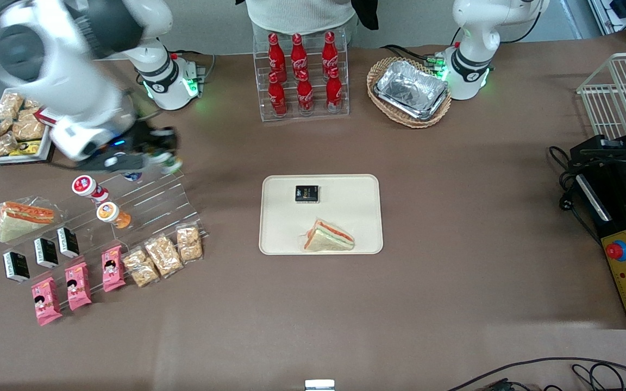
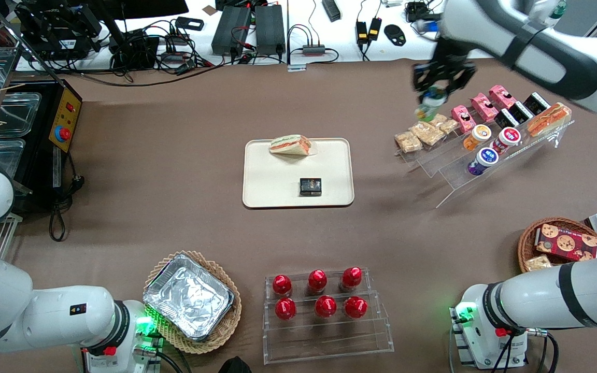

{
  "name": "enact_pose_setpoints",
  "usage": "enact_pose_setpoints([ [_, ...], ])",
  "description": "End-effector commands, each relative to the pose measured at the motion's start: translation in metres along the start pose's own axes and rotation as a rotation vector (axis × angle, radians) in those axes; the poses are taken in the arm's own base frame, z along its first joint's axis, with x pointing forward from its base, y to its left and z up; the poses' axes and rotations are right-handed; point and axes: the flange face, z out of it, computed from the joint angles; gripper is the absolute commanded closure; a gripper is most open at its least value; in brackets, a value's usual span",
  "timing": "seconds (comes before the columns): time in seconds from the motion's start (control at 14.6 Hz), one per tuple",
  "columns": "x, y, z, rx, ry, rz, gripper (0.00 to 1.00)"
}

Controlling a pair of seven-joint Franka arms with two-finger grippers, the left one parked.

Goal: Place green gum on tray
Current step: 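Carry the bottle over the cream tray beside the black tissue pack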

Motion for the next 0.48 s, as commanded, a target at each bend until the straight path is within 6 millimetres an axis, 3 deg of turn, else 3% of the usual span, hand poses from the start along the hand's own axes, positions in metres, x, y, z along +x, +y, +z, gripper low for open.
enact_pose_setpoints([
  [0.0, 0.002, -0.062, 0.027, 0.027, 0.009, 0.093, 0.75],
  [0.21, -0.001, -0.101, 0.085, 0.057, 0.053, 0.108, 0.75],
  [0.41, -0.004, -0.118, 0.143, 0.092, 0.096, 0.102, 0.75],
])
